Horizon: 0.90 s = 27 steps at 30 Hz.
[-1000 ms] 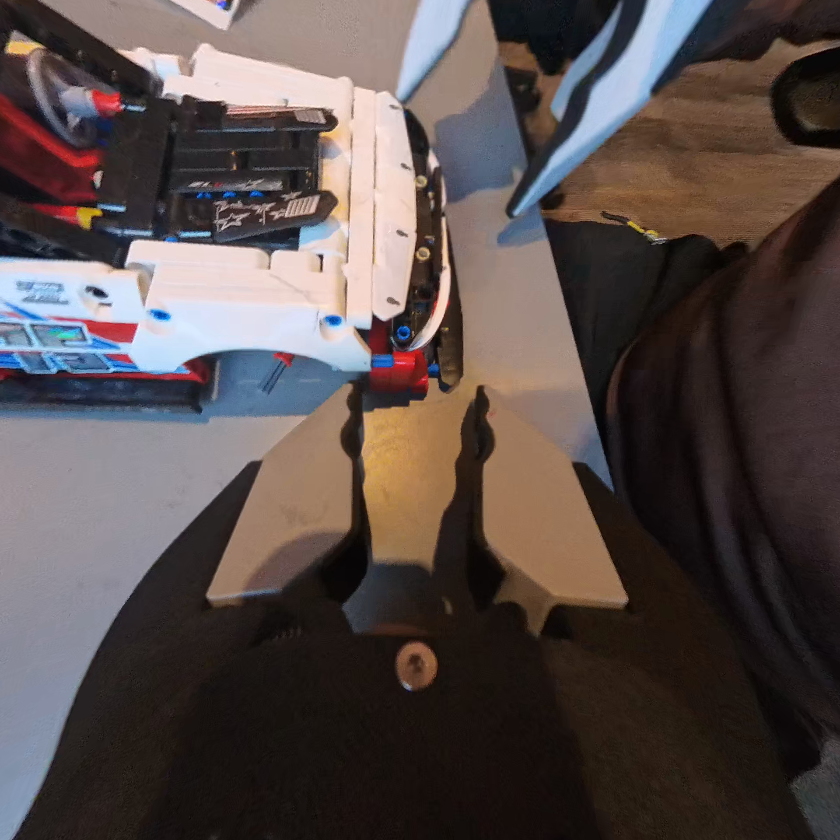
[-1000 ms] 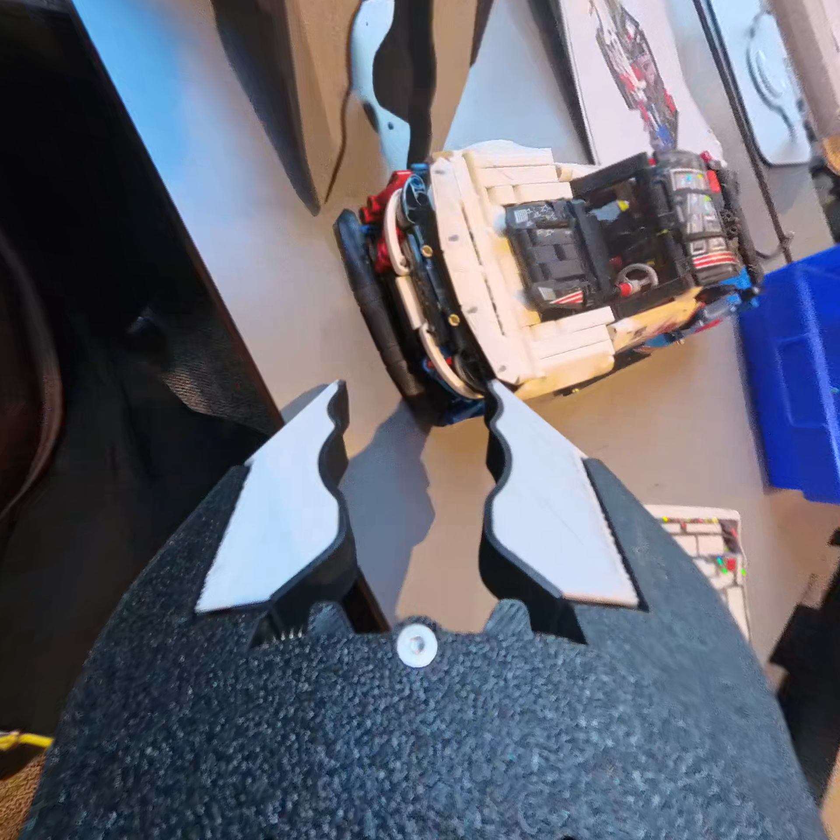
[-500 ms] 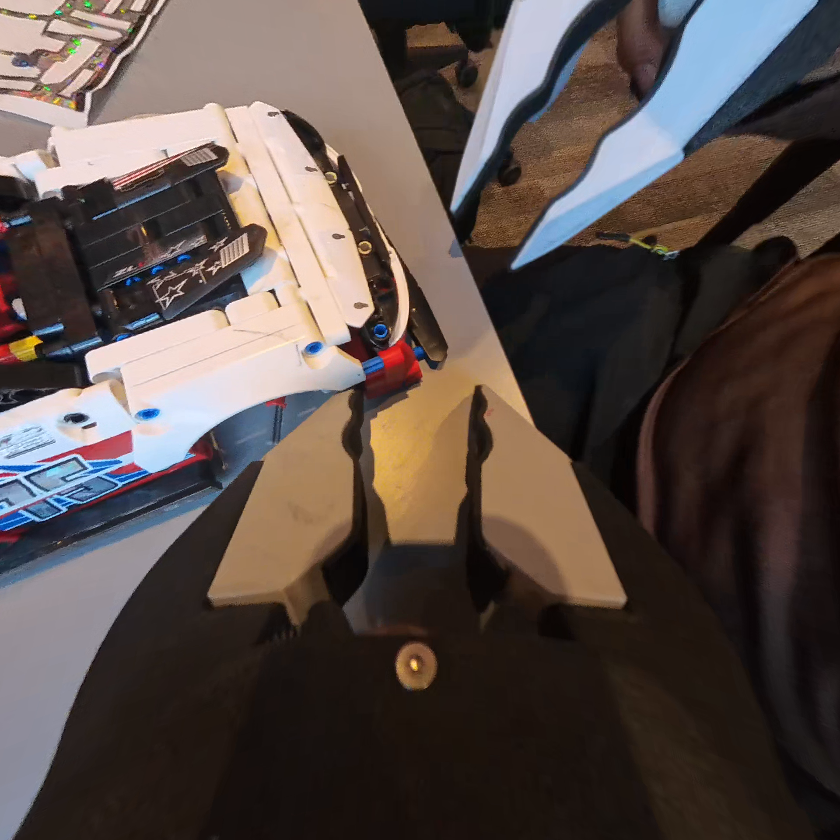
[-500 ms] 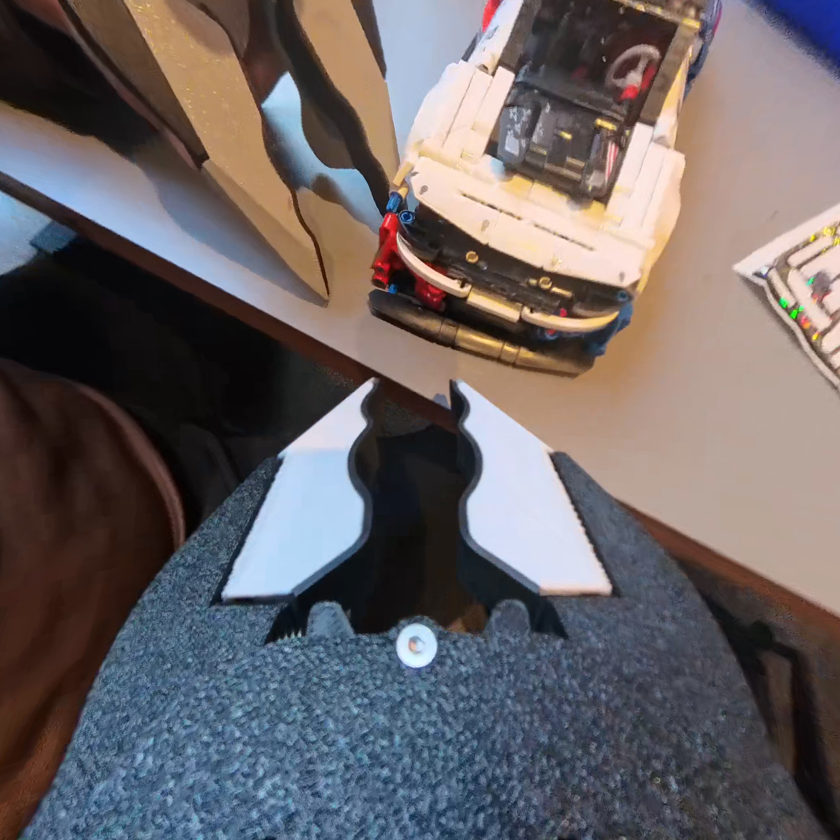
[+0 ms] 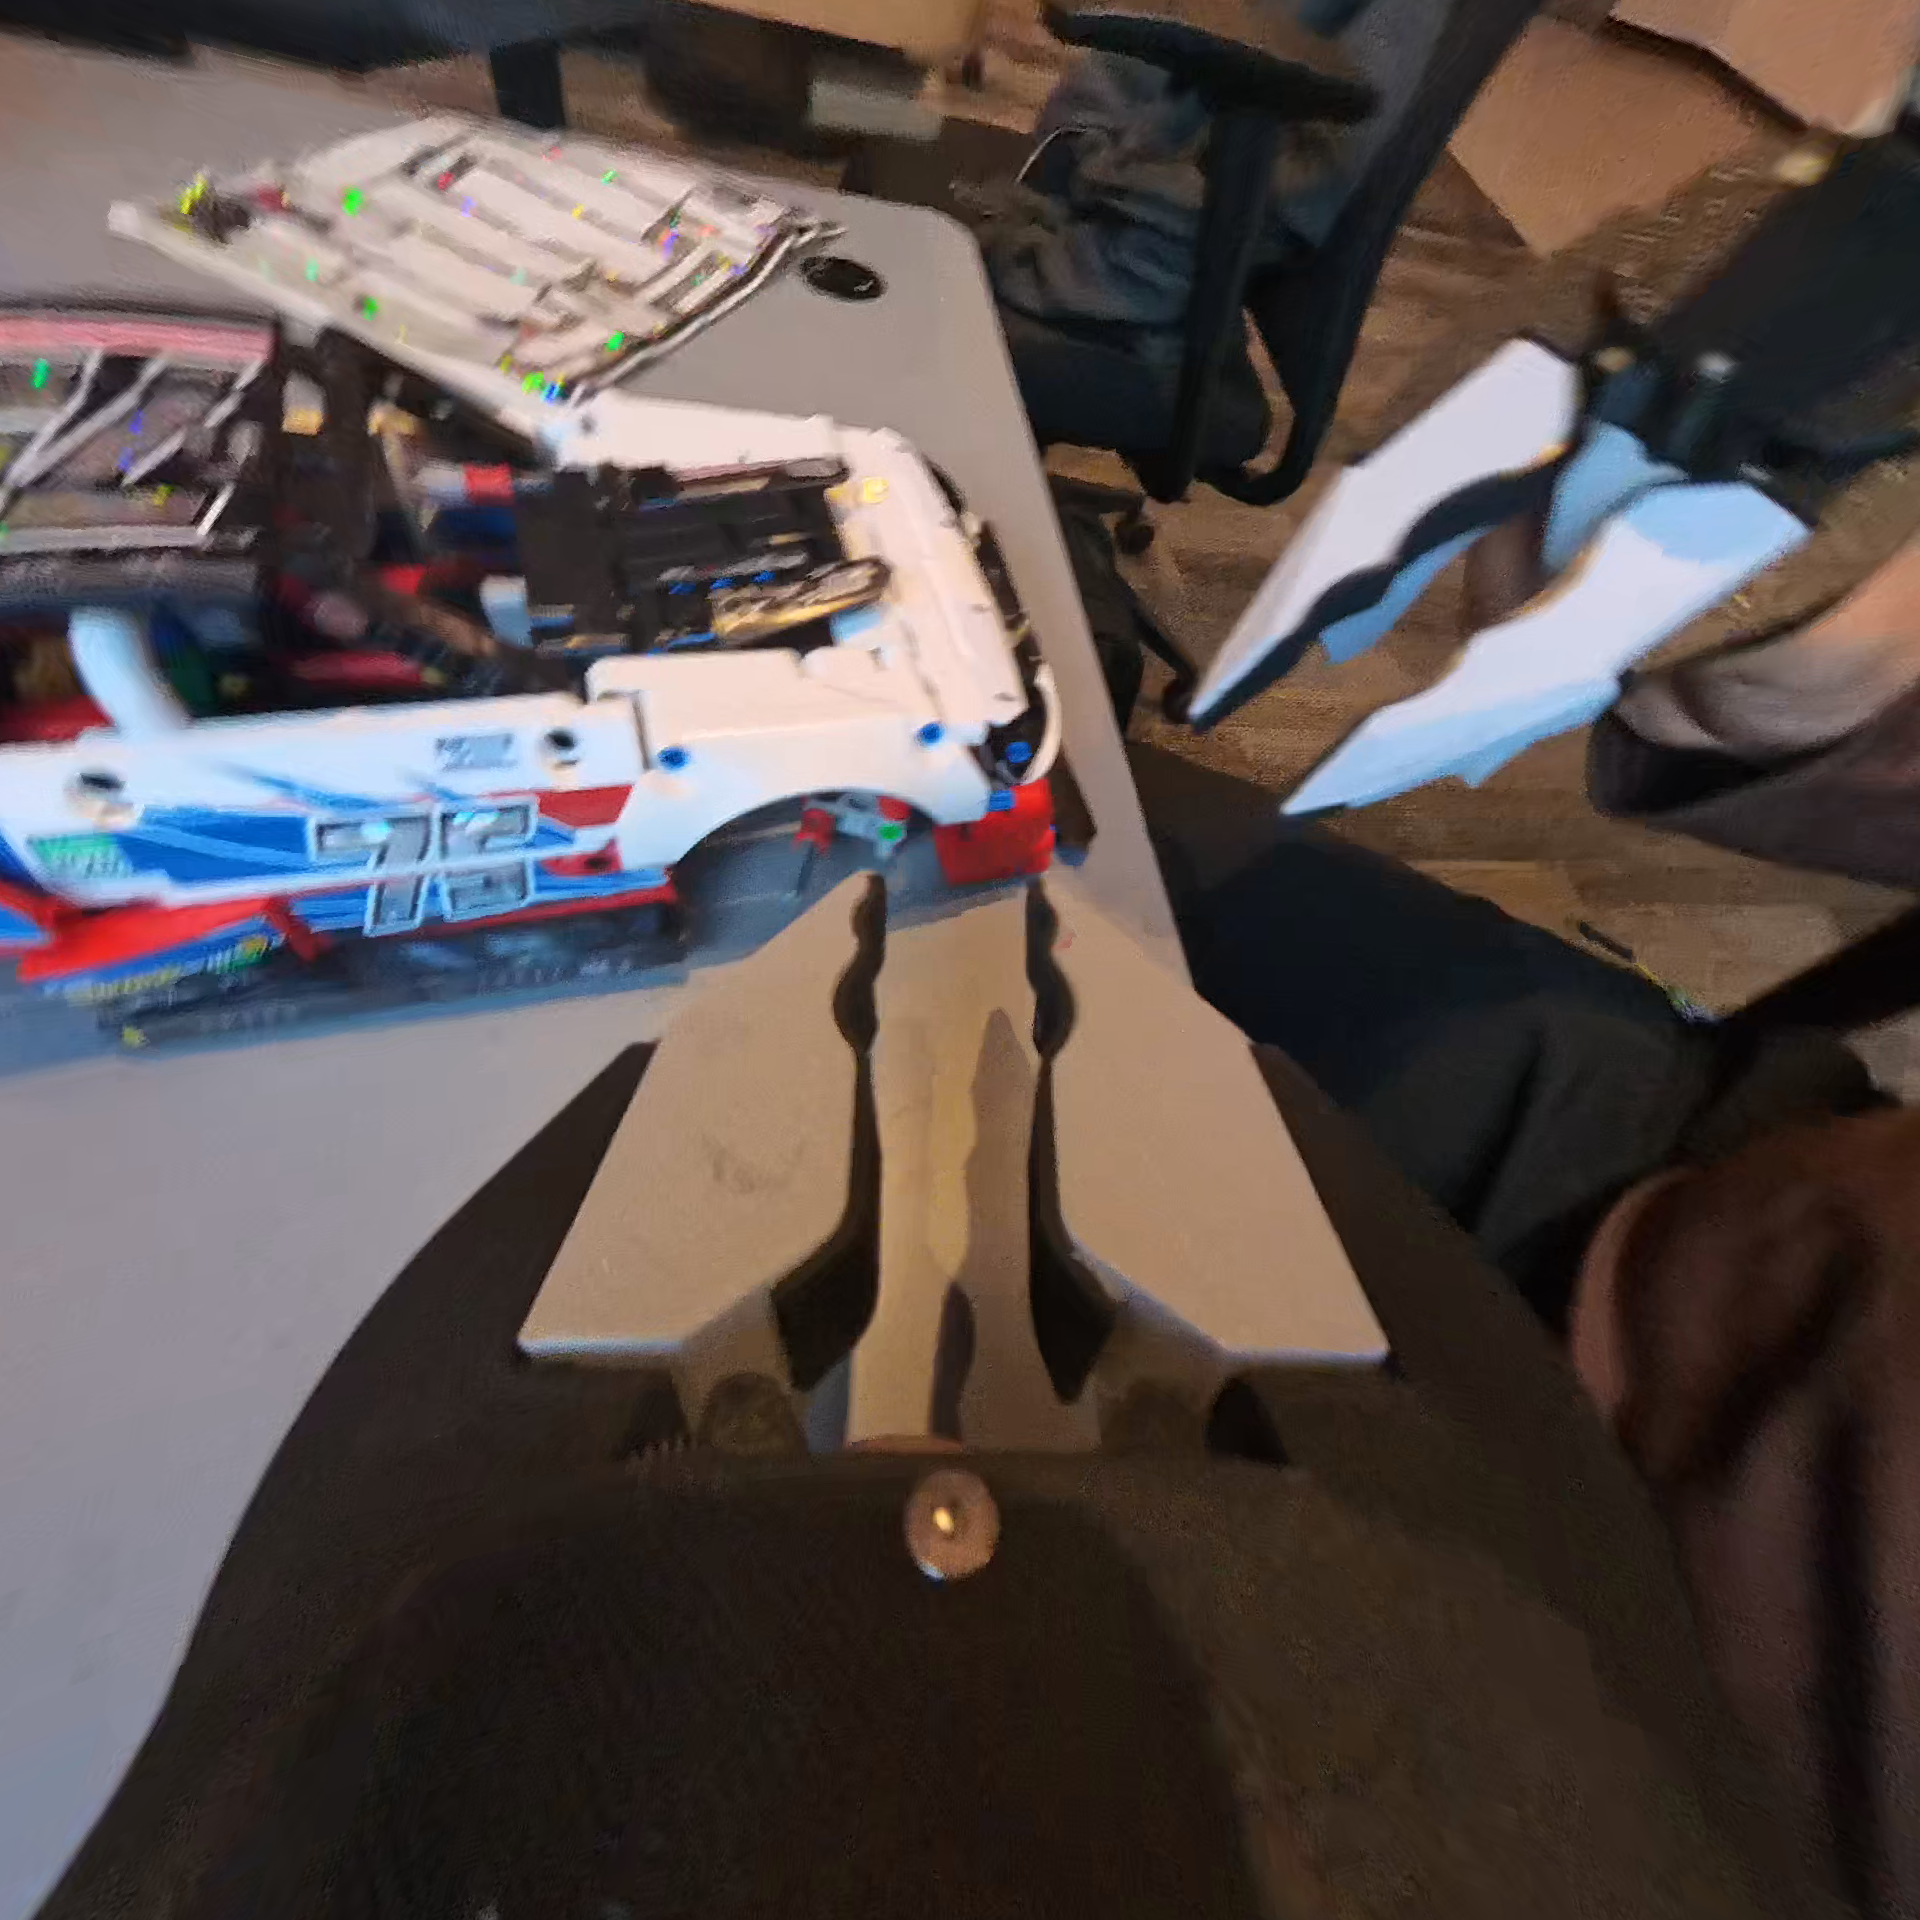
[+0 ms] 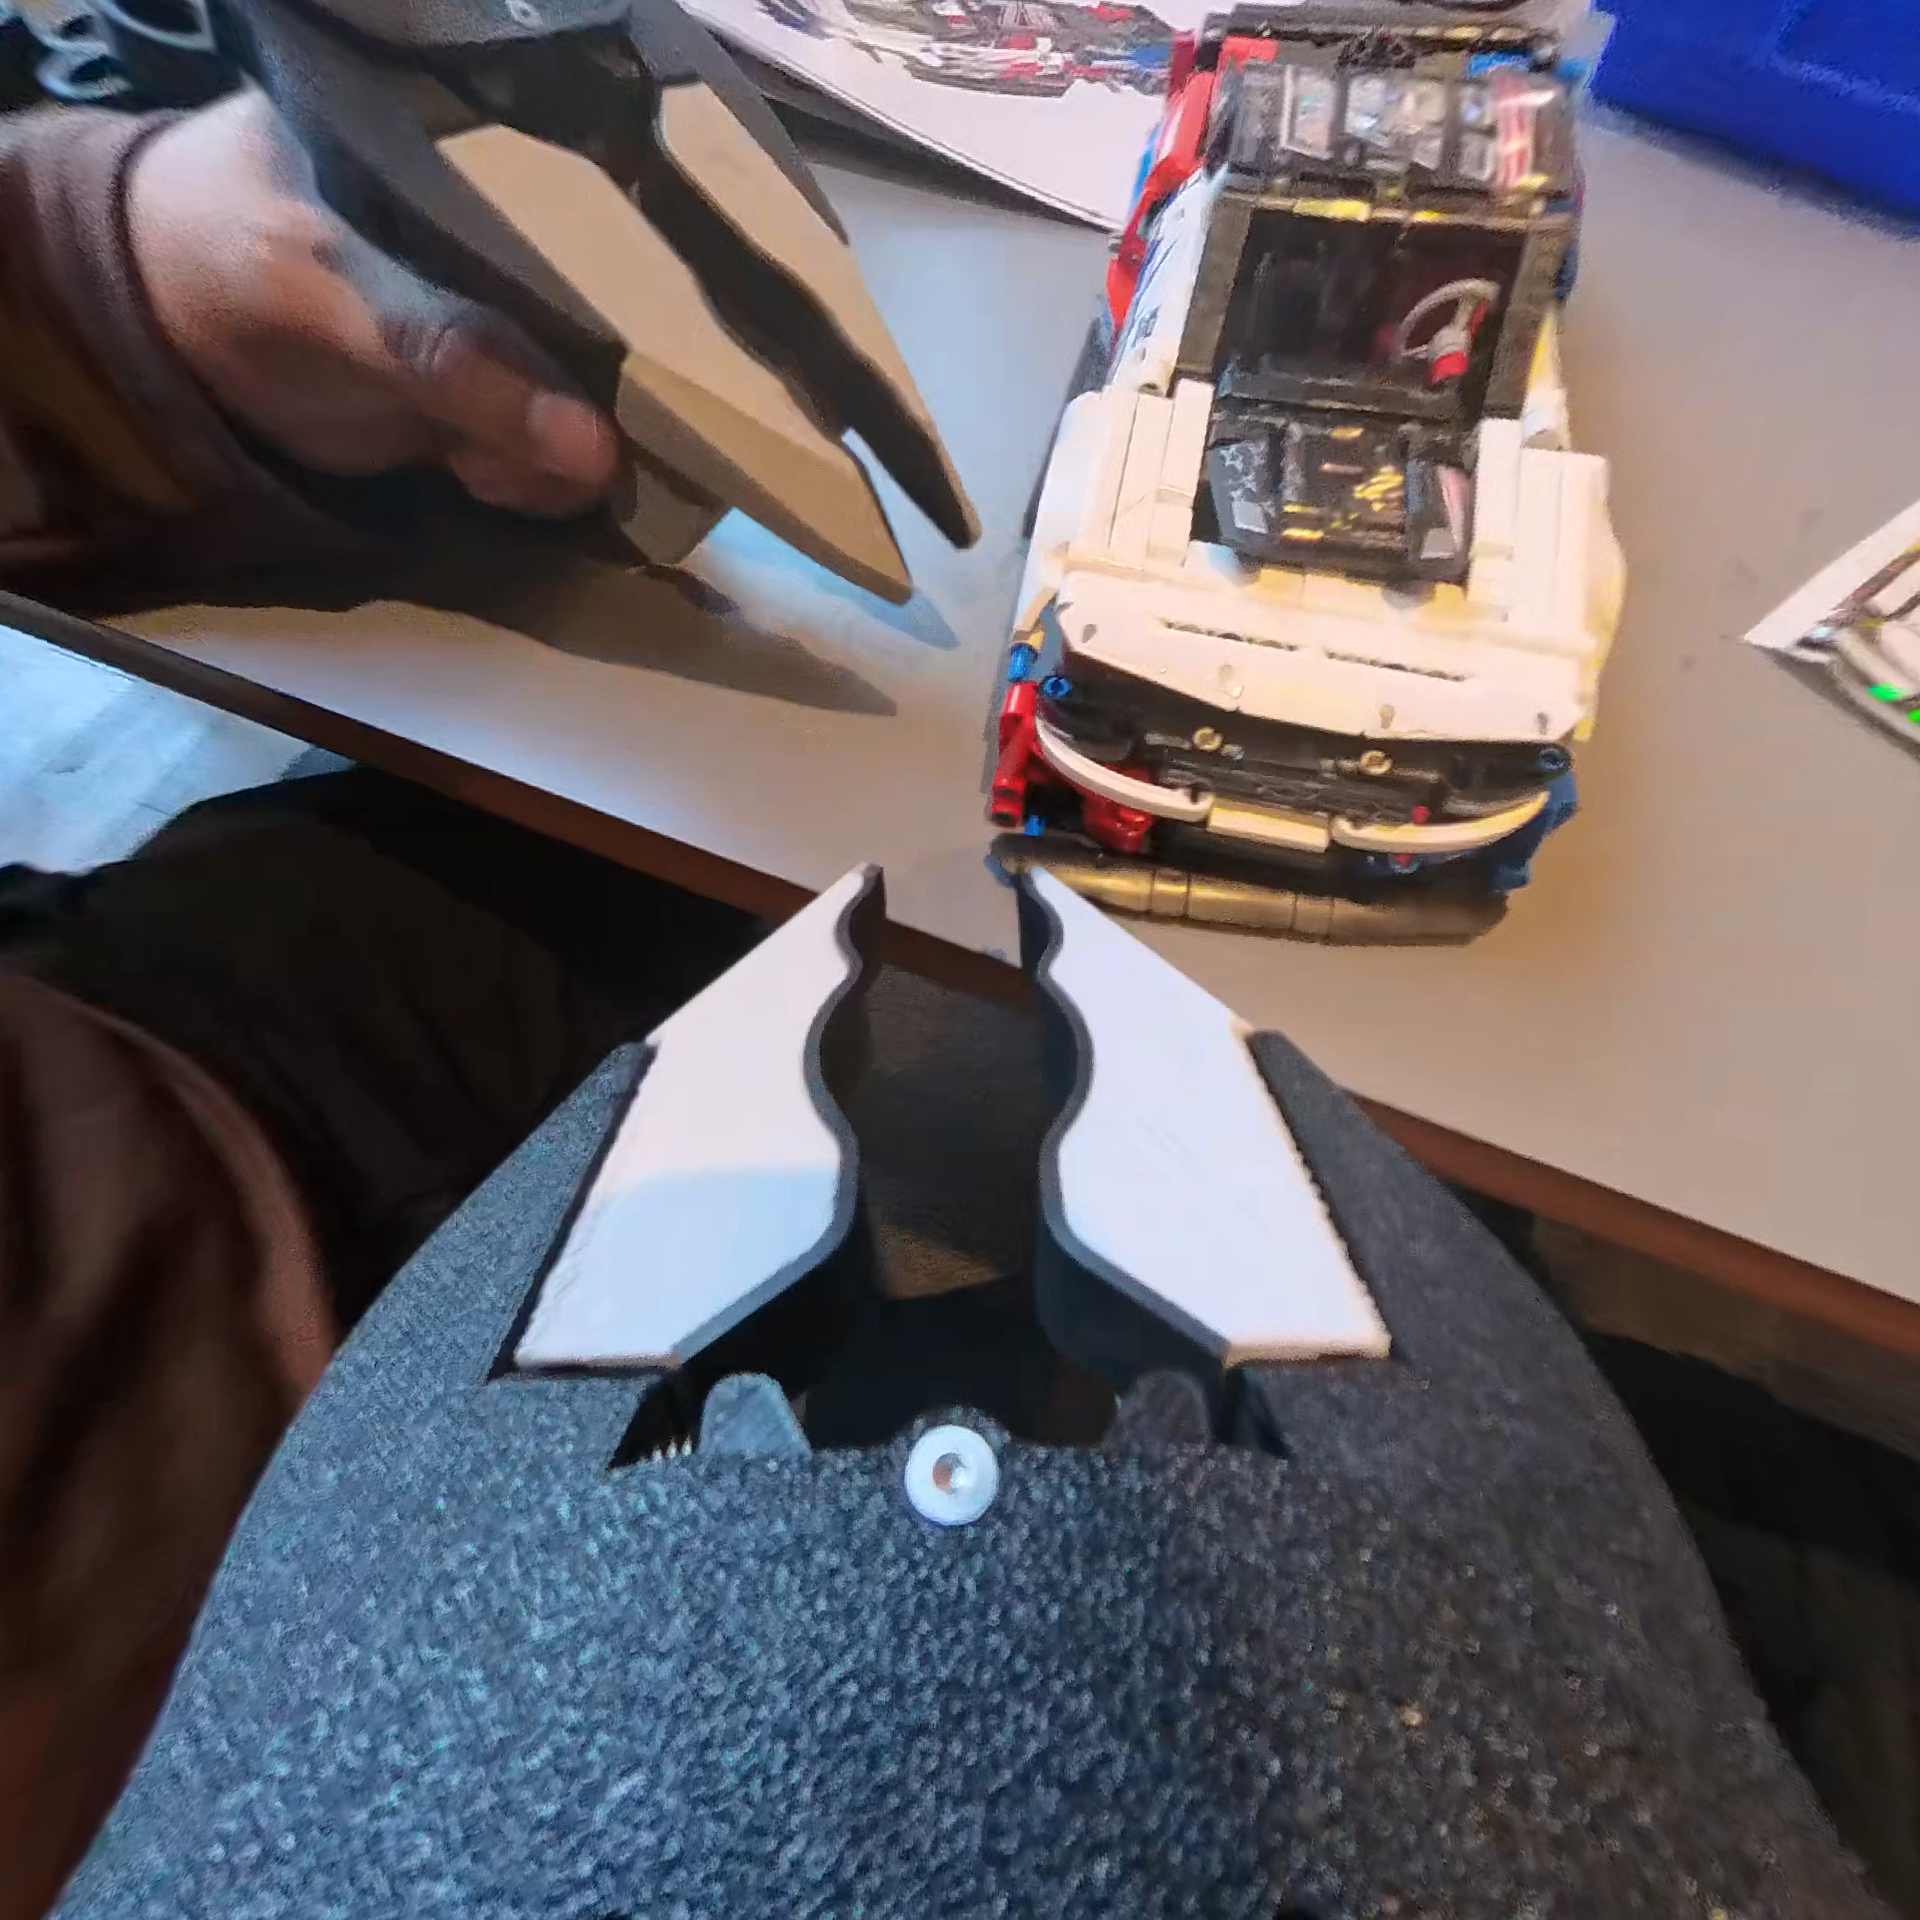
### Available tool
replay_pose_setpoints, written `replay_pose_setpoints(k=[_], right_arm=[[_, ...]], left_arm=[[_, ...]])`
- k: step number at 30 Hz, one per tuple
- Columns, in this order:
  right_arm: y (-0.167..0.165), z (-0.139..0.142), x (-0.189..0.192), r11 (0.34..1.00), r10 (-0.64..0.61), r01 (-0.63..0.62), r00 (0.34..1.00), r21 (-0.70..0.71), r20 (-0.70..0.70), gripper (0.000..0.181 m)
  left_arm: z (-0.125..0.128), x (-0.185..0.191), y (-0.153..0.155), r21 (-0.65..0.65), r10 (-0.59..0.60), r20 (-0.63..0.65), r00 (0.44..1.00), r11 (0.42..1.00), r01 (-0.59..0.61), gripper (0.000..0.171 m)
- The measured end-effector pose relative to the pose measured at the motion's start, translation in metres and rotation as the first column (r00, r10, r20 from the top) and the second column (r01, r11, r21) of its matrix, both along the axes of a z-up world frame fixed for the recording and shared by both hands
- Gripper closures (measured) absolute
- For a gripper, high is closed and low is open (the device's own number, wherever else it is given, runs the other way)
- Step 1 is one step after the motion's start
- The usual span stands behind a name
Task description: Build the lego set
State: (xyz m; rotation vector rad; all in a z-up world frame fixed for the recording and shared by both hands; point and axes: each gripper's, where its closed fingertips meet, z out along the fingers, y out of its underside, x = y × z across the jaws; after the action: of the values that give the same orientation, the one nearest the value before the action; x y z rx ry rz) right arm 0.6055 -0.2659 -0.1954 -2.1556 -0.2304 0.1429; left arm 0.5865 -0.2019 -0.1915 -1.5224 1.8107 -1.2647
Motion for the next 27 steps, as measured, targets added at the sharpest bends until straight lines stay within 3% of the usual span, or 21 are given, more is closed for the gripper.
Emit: replay_pose_setpoints(k=[3,5,8,12,18,20,24,27], right_arm=[[0.015,0.001,0.008,0.992,-0.109,0.104,0.991,0.064,0.082,0.162],[0.024,-0.004,0.003,0.986,-0.154,0.15,0.986,0.067,0.057,0.159],[0.031,-0.017,0.007,0.964,-0.263,0.26,0.963,0.048,0.065,0.158],[0.032,-0.025,0.01,0.93,-0.366,0.365,0.93,0.051,0.015,0.16],[0.044,-0.022,0.003,0.92,-0.388,0.386,0.922,0.076,0.014,0.161],[0.047,-0.022,0.006,0.904,-0.422,0.42,0.907,0.077,0.004,0.163],[0.051,-0.025,0.014,0.872,-0.469,0.48,0.876,0.094,-0.114,0.173],[0.053,-0.025,0.015,0.875,-0.467,0.47,0.883,0.122,-0.049,0.173]], left_arm=[[-0.005,0.007,0.005,-0.094,0.014,-0.057,0.998,0.995,-0.019,0.151],[-0.005,0.012,-0.005,-0.166,-0.034,-0.078,0.996,0.986,0.021,0.147],[-0.004,0.022,-0.004,-0.259,-0.015,-0.104,0.994,0.966,-0.012,0.143],[-0.006,0.029,-0.005,-0.374,-0.039,-0.149,0.988,0.927,-0.019,0.148],[-0.007,0.034,-0.009,-0.374,-0.069,-0.155,0.986,0.928,0.006,0.149],[-0.009,0.034,-0.012,-0.358,-0.082,-0.161,0.984,0.934,0.019,0.157],[-0.012,0.035,-0.011,-0.312,-0.074,-0.164,0.984,0.95,0.02,0.157],[-0.013,0.038,-0.009,-0.275,-0.064,-0.161,0.985,0.961,0.017,0.158]])
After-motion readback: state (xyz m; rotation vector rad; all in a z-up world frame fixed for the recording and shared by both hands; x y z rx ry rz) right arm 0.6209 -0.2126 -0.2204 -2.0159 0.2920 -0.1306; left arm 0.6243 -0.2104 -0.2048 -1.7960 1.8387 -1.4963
